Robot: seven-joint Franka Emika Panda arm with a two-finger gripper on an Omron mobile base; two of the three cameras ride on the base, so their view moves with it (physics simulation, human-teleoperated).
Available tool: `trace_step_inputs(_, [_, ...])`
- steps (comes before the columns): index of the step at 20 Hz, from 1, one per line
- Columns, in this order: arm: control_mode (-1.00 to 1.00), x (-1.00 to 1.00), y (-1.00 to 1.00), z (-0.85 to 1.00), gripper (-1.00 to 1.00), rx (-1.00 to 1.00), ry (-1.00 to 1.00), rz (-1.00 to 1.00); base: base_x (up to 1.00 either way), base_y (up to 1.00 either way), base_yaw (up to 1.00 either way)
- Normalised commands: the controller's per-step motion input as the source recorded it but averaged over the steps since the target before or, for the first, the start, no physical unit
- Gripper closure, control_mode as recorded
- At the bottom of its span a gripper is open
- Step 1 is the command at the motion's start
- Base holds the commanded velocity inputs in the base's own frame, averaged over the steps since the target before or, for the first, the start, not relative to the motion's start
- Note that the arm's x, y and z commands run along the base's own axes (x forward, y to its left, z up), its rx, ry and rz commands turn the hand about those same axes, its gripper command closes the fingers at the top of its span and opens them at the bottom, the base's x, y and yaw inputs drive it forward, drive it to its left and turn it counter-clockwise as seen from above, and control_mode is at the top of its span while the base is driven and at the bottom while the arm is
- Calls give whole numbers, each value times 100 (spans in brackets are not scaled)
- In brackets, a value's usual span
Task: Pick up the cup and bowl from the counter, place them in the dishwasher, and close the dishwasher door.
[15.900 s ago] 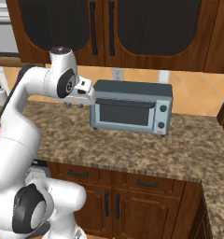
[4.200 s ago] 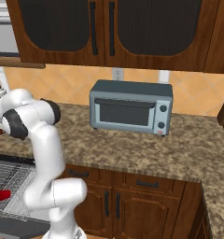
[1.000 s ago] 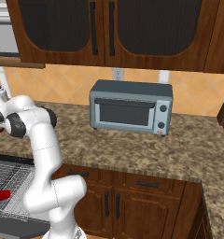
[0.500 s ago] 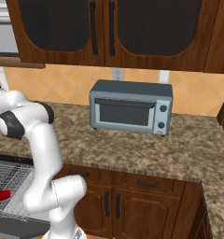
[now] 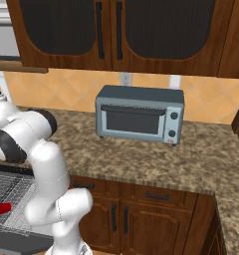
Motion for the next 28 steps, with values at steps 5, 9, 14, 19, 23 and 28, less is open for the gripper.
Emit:
trace_step_inputs(5, [-100,-54,-38,-16,100,-7,2,18,0,0,0])
trace_step_inputs(9, [-100,0,0,-72,100,-20,8,0,0,0,0])
trace_step_inputs(14, [-100,-4,0,-60,100,-20,7,0,0,0,0])
trace_step_inputs(19, [-100,-24,2,-47,100,-23,3,-4,0,0,0])
trace_step_inputs(23, [-100,-13,-2,-58,100,-16,0,-17,0,0,0])
trace_step_inputs(28, [-100,0,-4,-69,100,-2,1,-23,0,0,0])
